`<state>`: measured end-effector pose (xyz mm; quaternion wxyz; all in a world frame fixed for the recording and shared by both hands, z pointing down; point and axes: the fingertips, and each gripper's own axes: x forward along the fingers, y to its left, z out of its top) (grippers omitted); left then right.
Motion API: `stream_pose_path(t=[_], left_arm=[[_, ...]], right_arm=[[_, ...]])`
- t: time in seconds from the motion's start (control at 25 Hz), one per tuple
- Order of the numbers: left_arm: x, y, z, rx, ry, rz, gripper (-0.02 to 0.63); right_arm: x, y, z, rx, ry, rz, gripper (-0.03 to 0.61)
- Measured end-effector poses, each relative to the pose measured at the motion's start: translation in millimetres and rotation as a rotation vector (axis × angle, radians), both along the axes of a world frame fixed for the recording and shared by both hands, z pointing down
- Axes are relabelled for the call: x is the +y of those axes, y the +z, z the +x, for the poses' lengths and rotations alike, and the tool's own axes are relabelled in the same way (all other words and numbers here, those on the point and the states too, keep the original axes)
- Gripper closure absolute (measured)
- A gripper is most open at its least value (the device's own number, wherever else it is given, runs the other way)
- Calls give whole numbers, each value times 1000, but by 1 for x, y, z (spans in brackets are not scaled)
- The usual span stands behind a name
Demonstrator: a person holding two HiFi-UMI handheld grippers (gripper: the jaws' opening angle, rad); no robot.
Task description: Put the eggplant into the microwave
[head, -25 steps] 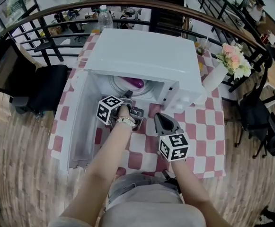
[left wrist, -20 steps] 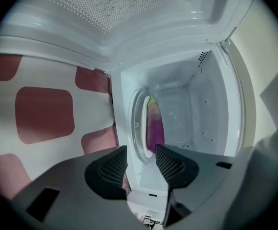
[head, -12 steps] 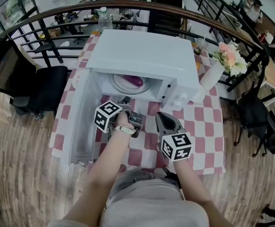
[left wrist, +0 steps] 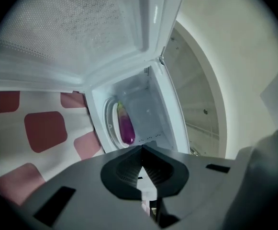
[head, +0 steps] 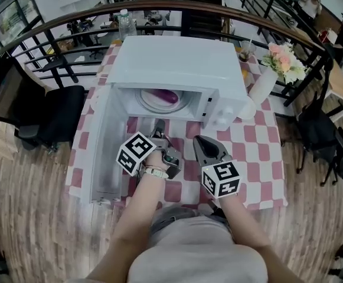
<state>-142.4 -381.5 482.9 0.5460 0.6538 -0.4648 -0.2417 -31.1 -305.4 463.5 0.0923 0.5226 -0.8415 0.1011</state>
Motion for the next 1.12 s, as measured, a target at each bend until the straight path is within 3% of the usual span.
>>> stream_pose_path(t=[0.16,0.24,0.36,0.6,0.8,1.12], left_arm=[[13,-8,2,-37,21,71,611],[22,-13,1,-91,39,115,611],[30,-21,3,-189,79,198,611],[43,-42,17,-261,136,386,611],[59,-54,36,-439,212,542,611],[74,-58,59,-771,317,723,611]], right_arm=[[3,1,-3,4,-1,10,552],[7,0,-5,8,2,24,552],[12,0,-9,8,-9,37,552],[14,1,-12,-9,-19,27,552],[17,0,-11,-25,-11,28,552],[18,-2,-7,-40,3,37,552]])
